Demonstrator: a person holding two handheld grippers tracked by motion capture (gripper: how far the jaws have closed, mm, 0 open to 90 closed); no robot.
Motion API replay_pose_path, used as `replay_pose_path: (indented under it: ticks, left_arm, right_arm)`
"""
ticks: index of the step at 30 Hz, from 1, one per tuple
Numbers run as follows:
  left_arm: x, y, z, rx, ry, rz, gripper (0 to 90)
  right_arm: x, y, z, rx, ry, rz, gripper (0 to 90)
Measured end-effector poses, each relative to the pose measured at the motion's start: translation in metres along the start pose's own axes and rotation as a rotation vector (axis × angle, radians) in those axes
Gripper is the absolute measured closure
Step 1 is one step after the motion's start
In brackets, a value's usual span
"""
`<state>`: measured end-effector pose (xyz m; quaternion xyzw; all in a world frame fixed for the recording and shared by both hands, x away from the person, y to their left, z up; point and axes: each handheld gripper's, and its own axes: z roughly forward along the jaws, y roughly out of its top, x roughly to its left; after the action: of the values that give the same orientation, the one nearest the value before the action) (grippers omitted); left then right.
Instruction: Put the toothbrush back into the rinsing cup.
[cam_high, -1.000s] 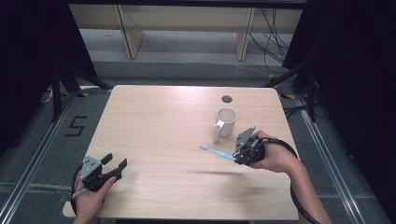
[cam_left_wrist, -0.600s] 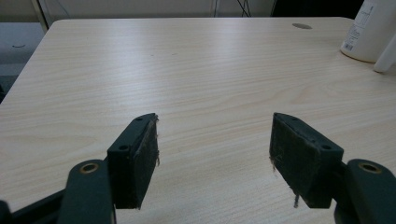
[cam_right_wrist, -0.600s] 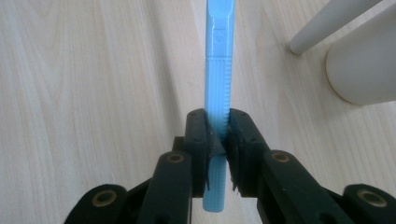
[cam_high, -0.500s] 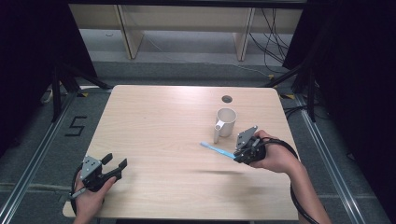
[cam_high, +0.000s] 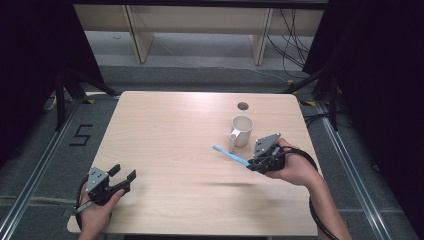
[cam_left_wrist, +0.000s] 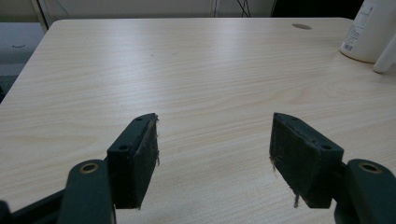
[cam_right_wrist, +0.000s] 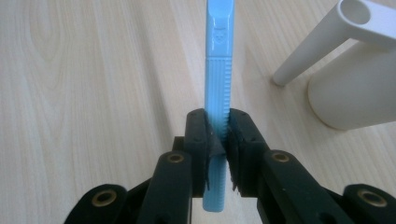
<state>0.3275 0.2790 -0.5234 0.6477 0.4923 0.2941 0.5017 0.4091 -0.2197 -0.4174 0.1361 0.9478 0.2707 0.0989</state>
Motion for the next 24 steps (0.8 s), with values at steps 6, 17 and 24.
replay_pose_path:
  ticks: [6,17,24]
  left_arm:
    - [0.0000,0.0000,0.0000,0.000,0.000,0.000,32.2]
    - [0.0000,0.0000,-0.0001,-0.001,0.000,0.000,32.2]
    - [-0.0001,0.0000,0.0001,0.000,0.000,0.000,32.2]
  right_arm:
    - [-0.0017,-0.0011,0.0010,-0.056,-0.019,-0.006,79.4]
    - [0.0000,-0.0058,0.0014,-0.121,-0.042,0.059,79.4]
    - [-0.0001,-0.0078,0.0015,-0.191,-0.069,0.062,79.4]
